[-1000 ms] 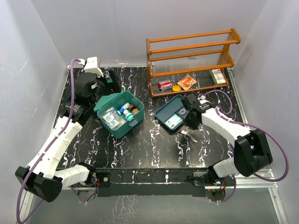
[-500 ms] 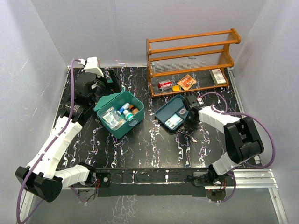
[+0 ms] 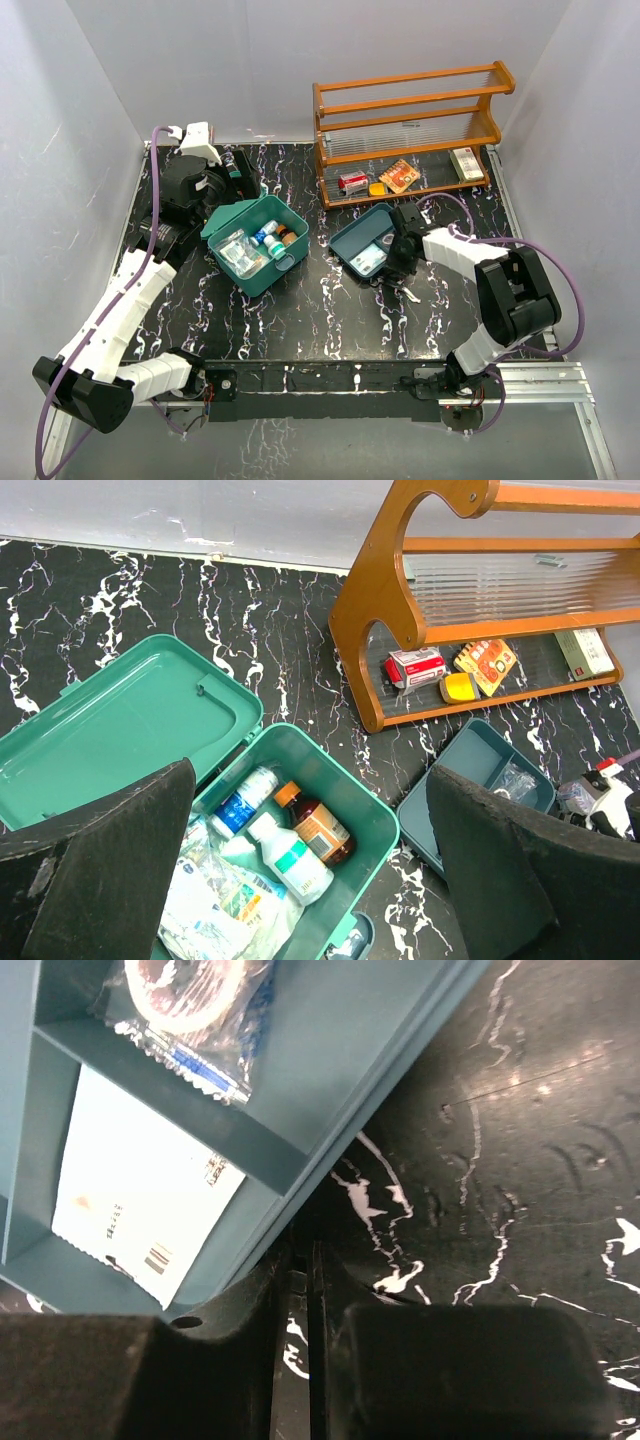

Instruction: Organize the medicine kit

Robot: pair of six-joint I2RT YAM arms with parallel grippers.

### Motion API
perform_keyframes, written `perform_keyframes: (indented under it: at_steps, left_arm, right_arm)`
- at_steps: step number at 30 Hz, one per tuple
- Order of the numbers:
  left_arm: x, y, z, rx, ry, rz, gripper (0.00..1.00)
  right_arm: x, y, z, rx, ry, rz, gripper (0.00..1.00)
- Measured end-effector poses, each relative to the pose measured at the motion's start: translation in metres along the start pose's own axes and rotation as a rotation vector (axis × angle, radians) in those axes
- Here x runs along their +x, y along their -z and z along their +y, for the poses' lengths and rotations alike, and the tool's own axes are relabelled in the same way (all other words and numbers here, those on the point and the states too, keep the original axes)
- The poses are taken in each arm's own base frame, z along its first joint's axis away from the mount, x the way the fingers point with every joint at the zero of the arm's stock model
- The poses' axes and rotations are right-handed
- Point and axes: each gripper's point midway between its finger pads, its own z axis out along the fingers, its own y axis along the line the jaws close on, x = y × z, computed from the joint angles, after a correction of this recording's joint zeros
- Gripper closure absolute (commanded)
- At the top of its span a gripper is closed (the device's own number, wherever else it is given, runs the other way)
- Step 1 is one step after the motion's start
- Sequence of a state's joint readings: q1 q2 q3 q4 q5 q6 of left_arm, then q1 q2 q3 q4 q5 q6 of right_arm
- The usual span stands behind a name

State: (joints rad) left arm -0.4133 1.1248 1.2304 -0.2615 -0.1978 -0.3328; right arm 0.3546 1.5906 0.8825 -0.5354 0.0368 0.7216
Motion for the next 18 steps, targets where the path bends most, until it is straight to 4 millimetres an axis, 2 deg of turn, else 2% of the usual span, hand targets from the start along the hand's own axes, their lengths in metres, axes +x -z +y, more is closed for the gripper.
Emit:
perform_keyframes:
  at_steps: [4,18]
  left_arm:
    - [0.000,0.000,0.000,0.000,0.000,0.000,0.01]
    - [0.001,-0.005,-0.002,0.006,0.000,0.002,0.01]
  right_arm:
    - [0.010,0.001,0.009,-0.040,0.032,0.032,0.88]
    - [0.068,0.015,0.030,-0.089,0.212,0.175,0.86]
